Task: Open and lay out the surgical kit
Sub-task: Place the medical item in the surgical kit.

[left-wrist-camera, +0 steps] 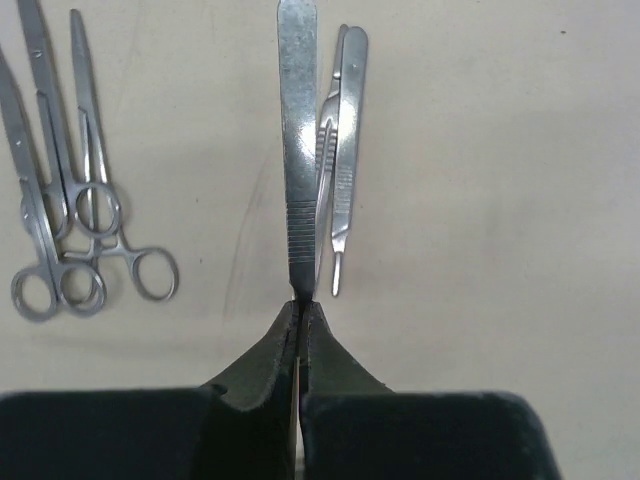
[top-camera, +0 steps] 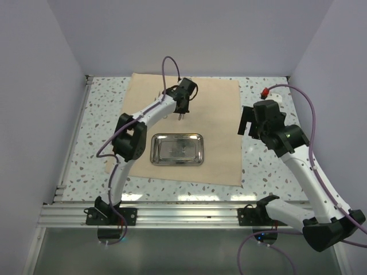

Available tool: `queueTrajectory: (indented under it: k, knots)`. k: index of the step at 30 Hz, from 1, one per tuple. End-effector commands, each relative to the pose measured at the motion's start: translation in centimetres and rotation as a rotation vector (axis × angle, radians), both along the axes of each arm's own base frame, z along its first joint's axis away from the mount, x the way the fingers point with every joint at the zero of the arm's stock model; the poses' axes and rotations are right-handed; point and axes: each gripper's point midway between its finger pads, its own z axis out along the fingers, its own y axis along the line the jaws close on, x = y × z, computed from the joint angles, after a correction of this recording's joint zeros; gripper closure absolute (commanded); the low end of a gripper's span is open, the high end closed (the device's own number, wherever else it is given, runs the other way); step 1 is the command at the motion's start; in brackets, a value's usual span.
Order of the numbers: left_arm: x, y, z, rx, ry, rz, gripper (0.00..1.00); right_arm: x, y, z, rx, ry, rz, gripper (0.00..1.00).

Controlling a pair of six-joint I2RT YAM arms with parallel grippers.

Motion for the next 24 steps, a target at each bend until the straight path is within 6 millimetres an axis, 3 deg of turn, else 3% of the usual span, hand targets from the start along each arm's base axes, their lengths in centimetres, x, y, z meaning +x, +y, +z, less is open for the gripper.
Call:
queueTrajectory:
  k: [1,2,3,5,6,9,10,12,13,14,15,16,17,19,20,21,24]
  knots:
    - [3.6,-1.1,-0.9,-0.028,-0.032,-0.061,1.00,-0.5,-0.9,2.1,-0.007,-0.050,-0.025,0.02]
    - [4.3,-1.5,-0.7,-0.052,-0.037,-0.065,1.00,-0.6,-0.9,2.0,-0.009,-0.045,-0.027,0.02]
    - [4.4,-1.3,-1.5,-0.053,-0.021,-0.056,0.88,-0.7,-1.0,2.1,-0.006,-0.048,-0.032,0.02]
    - [4.6,-1.1,-2.8,-0.073,0.005,-0.049,0.77,-0.7,-1.0,2.0,-0.003,-0.048,-0.033,0.02]
    - [4.6,-0.9,-2.8,-0.078,0.009,-0.042,0.68,-0.7,-1.0,2.0,-0.002,-0.047,-0.032,0.02]
    - [3.6,-0.2,-1.8,-0.072,0.018,-0.032,0.57,-0.5,-0.8,1.7,-0.002,-0.042,-0.031,0.02]
    - [3.4,0.0,0.6,-0.084,-0.016,-0.028,0.55,-0.4,-0.7,1.7,0.000,-0.043,-0.028,0.02]
    - [1.7,1.4,0.9,-0.059,0.002,-0.016,0.54,-0.2,-0.5,1.5,0.011,-0.046,-0.022,0.02]
    - [1.0,2.1,3.6,-0.064,-0.032,-0.008,0.54,0.0,-0.3,1.2,0.013,-0.042,-0.021,0.02]
    - [-0.7,3.1,2.5,-0.035,0.006,-0.005,0.54,0.3,-0.1,1.1,0.018,-0.044,-0.019,0.02]
    - [-1.7,3.9,2.8,-0.026,0.010,-0.001,0.54,0.4,0.1,0.9,0.028,-0.043,-0.012,0.02]
    - [-2.6,4.6,4.8,-0.031,-0.020,0.005,0.54,0.6,0.3,0.8,0.030,-0.039,-0.012,0.02]
    - [-4.6,6.0,3.0,0.011,0.027,0.010,0.54,0.9,0.5,0.7,0.037,-0.043,-0.010,0.02]
    - [-6.4,7.5,4.0,0.028,0.011,0.023,0.55,1.2,0.9,0.5,0.049,-0.040,-0.001,0.02]
    - [-8.1,8.7,2.1,0.064,0.056,0.027,0.57,1.6,1.1,0.7,0.056,-0.049,-0.001,0.02]
    - [-8.7,9.1,2.6,0.061,0.046,0.029,0.57,1.8,1.2,0.7,0.059,-0.050,0.001,0.02]
    - [-10.8,9.8,0.7,0.060,0.091,0.013,0.62,2.4,1.6,0.7,0.064,-0.054,0.008,0.02]
